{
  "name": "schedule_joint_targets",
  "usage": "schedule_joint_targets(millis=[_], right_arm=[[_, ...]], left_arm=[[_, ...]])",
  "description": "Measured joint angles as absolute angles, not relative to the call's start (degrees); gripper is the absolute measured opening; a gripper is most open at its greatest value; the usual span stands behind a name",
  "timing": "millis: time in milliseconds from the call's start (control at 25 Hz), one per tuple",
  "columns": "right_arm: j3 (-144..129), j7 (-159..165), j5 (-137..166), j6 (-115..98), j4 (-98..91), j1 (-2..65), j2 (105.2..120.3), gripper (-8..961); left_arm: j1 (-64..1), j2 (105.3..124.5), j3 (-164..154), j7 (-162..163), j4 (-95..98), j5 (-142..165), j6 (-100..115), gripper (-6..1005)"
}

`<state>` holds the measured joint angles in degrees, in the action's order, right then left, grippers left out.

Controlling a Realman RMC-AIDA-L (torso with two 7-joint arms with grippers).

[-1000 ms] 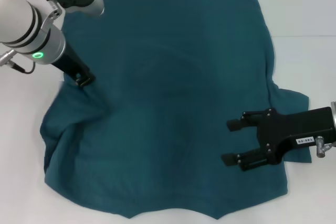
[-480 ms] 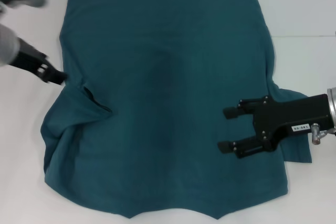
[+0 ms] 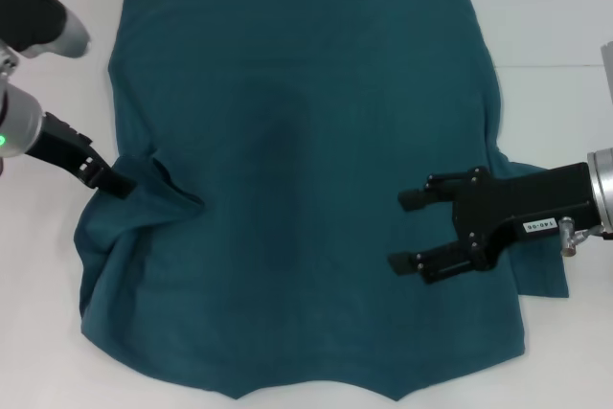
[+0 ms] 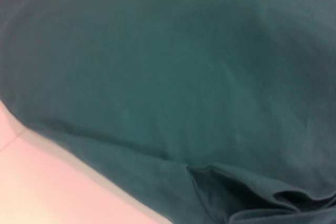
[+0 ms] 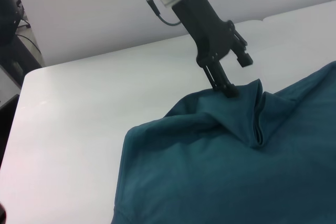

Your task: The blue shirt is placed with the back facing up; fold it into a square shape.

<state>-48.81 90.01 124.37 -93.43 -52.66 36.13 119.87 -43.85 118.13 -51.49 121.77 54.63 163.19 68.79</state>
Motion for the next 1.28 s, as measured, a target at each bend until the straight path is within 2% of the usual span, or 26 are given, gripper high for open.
schedule_joint_targets(millis=[80, 640, 1080, 1280], right_arm=[[-48.82, 90.01, 124.37, -93.43, -52.54, 36.04, 119.88, 928], [-48.87, 90.0, 124.37, -93.43, -52.38, 35.95, 119.88, 928], [-48.5, 90.11, 124.37, -93.42, -52.39, 35.95, 119.88, 928], [-48.43, 90.14, 124.37, -93.42, -52.38, 35.9, 119.88, 928]], left_arm=[[-44.87, 117.8, -51.58, 121.37, 52.05, 163.24, 67.26, 938], [-47.84, 116.65, -51.66, 118.63, 44.53, 163.08, 65.3, 897], [-47.01, 117.81, -52.42, 115.56, 46.72, 163.61, 68.18, 470], [-43.54, 121.08, -52.45, 115.43, 57.96, 163.32, 73.14, 257]])
